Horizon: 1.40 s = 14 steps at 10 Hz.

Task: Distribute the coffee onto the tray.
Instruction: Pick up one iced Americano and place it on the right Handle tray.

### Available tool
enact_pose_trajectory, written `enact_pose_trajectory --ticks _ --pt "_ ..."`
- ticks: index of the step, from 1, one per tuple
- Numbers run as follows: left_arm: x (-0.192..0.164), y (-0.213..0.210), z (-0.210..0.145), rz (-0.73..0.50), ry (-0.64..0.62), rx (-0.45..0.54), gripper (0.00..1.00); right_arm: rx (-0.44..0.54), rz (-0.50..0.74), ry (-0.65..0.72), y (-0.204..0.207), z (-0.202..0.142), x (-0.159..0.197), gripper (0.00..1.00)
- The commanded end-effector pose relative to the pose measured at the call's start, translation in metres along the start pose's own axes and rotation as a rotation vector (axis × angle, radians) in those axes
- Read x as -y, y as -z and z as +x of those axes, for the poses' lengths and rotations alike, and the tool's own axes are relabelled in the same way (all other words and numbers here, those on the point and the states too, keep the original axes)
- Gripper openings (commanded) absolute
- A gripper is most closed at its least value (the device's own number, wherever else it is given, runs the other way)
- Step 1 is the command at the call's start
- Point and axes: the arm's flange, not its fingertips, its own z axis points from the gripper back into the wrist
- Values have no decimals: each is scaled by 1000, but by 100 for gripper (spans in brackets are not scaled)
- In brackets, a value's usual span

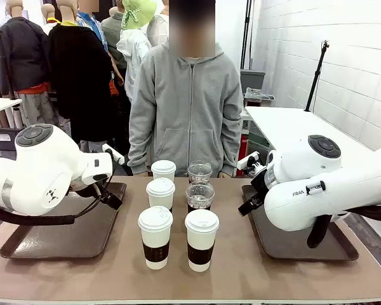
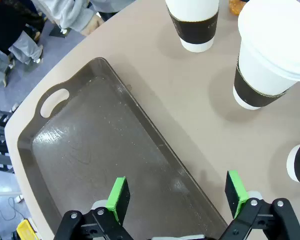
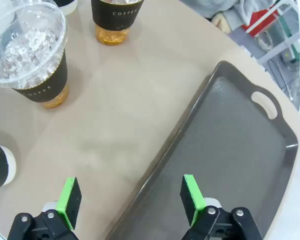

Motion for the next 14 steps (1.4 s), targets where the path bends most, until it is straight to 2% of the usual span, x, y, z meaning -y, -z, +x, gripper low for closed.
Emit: enact_pose_trajectory --ticks 1,12,14 --pt "-1 -2 1 1 2 6 100 -1 0 -1 0 0 0 100" --pt "0 0 0 0 0 0 100 0 0 0 0 0 0 100" --pt "-5 -28 11 33 15 30 100 52 6 -6 -25 9 2 100"
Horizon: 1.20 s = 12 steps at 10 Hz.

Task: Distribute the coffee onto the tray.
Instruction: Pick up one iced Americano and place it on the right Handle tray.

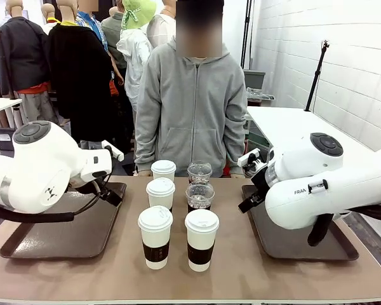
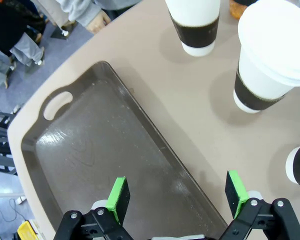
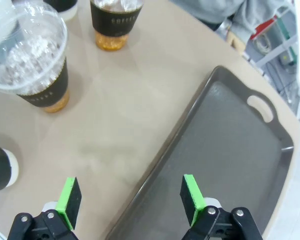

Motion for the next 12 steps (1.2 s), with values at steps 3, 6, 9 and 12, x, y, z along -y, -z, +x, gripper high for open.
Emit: enact_pose_trajectory --ticks 3,6,9,12 --pt "-5 -62 28 66 35 40 100 74 18 -26 -55 19 7 100" --pt "-6 -88 42 98 57 60 100 106 22 -57 -83 30 8 100" --pt "-24 -97 41 16 24 99 100 176 121 -28 -95 22 24 100" --pt "-50 -116 39 -161 -21 215 100 263 273 22 -109 8 49 100"
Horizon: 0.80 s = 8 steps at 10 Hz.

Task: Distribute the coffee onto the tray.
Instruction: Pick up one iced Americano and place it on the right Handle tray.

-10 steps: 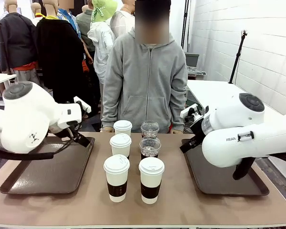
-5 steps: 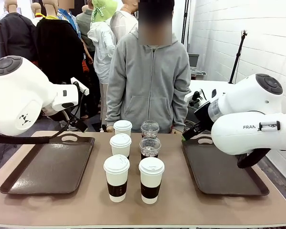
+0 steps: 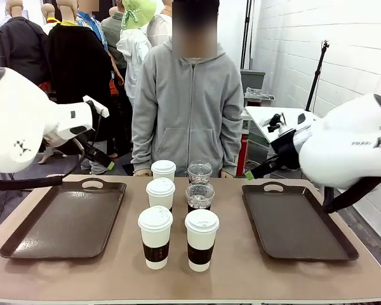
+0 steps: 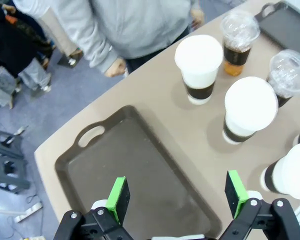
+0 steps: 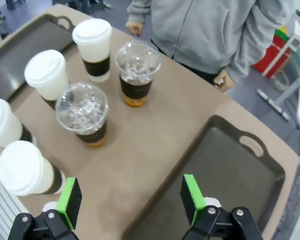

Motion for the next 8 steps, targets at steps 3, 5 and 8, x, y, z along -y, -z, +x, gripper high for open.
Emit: enact_pose_trajectory --ticks 3,5,8 --pt "-38 -8 -9 -228 -81 100 100 118 235 80 -16 -26 37 100" --pt "-55 -1 -21 -317 -150 119 100 152 294 144 -14 -35 52 100" --pt "-71 8 -34 -367 -230 131 100 177 348 193 -10 -44 66 100"
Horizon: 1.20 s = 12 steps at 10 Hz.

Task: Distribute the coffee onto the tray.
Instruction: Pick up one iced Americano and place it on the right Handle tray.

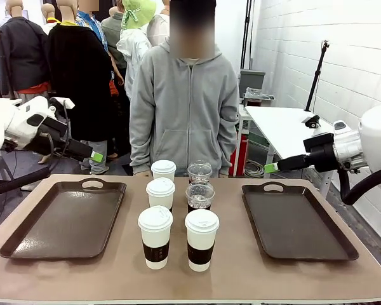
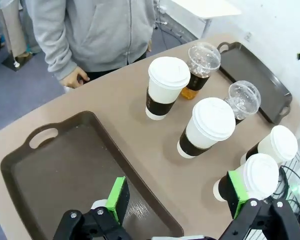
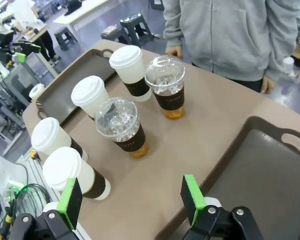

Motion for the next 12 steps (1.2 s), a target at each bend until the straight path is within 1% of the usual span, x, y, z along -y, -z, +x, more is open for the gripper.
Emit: enact_pose_trajectory --ticks 1,2,3,4,12 --pt "-11 7 4 -43 -13 12 100 16 43 -3 9 -3 7 100" --pt "-12 8 4 -42 -10 13 100 13 45 -2 10 -3 7 100" --pt "-11 10 6 -11 4 9 100 -3 15 8 12 -1 5 100" --pt "-5 1 -1 -22 -29 7 100 10 25 14 2 -3 2 100" --pt "-5 1 -1 -22 -29 7 100 10 25 14 2 -3 2 100"
